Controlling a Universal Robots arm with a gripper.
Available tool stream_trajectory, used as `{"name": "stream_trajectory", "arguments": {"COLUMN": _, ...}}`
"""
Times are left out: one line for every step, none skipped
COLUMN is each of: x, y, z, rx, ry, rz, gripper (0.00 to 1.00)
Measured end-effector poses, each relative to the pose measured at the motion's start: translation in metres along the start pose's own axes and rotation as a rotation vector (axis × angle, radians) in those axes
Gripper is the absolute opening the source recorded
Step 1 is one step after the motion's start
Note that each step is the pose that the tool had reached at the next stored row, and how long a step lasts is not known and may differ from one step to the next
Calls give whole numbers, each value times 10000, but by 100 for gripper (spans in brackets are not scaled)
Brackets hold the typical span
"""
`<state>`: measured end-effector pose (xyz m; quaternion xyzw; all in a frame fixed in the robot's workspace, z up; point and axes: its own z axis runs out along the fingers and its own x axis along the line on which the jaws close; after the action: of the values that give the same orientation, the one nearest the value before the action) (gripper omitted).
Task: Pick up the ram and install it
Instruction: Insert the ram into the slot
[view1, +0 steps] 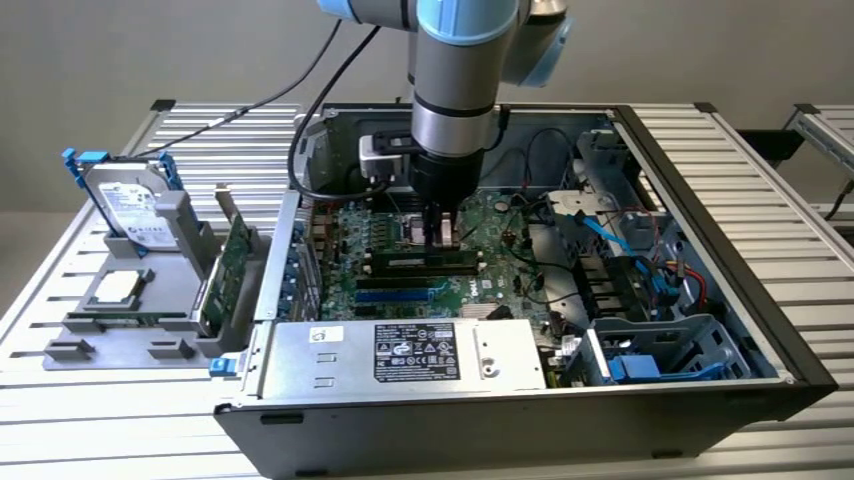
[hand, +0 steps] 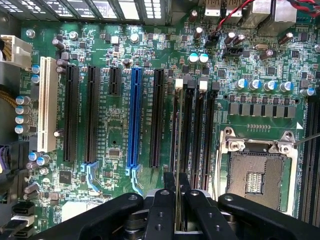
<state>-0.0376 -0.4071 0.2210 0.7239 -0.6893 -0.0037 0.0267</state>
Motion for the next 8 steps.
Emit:
{"name": "stream_trajectory", "arguments": {"x": 0, "y": 1, "z": 0, "rx": 0, "ry": 0, "rz": 2, "gripper": 15}}
{"name": "stream_trajectory", "arguments": {"x": 0, "y": 2, "z": 0, "rx": 0, "ry": 0, "rz": 8, "gripper": 15}}
{"name": "stream_trajectory", "arguments": {"x": 0, "y": 2, "z": 0, "rx": -1, "ry": -1, "rz": 17, "gripper": 15}}
{"name": "stream_trajectory", "arguments": {"x": 0, "y": 3, "z": 0, "rx": -1, "ry": -1, "rz": 27, "gripper": 15}}
{"name": "stream_trajectory", "arguments": {"x": 0, "y": 3, "z": 0, "rx": -1, "ry": -2, "rz": 38, "gripper": 15}}
{"name": "stream_trajectory", "arguments": {"x": 0, "y": 3, "z": 0, "rx": -2, "ry": -2, "rz": 50, "gripper": 15}}
{"name": "stream_trajectory", "arguments": {"x": 0, "y": 3, "z": 0, "rx": -2, "ry": -2, "rz": 64, "gripper": 15}}
{"name": "stream_trajectory", "arguments": {"x": 0, "y": 3, "z": 0, "rx": -2, "ry": -3, "rz": 80, "gripper": 15}}
